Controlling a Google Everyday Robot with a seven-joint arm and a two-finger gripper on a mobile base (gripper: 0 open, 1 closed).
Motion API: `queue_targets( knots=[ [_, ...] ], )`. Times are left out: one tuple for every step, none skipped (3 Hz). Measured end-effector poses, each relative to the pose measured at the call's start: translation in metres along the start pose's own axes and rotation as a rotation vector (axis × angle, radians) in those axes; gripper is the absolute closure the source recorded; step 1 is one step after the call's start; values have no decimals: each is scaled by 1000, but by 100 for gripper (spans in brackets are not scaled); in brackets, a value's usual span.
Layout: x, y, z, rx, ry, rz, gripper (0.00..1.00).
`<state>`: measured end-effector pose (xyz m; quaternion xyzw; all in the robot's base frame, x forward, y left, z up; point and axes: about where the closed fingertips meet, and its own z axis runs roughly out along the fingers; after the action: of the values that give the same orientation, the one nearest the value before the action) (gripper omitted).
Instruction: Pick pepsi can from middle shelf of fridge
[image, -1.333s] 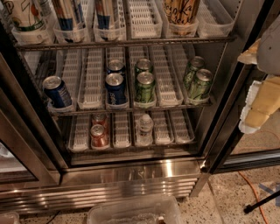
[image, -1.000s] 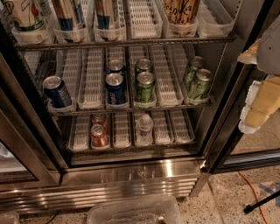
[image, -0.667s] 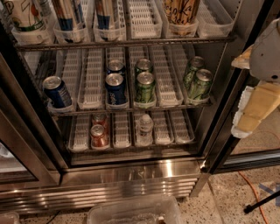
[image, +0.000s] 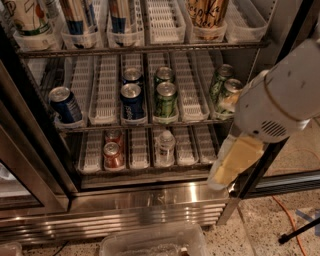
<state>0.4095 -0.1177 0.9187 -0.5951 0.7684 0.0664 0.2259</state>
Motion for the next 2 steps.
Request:
queue_targets(
  knots=[
    [-17,20,23,-28,-84,20,0],
    [-16,44,55,-39,-192,49,0]
  ],
)
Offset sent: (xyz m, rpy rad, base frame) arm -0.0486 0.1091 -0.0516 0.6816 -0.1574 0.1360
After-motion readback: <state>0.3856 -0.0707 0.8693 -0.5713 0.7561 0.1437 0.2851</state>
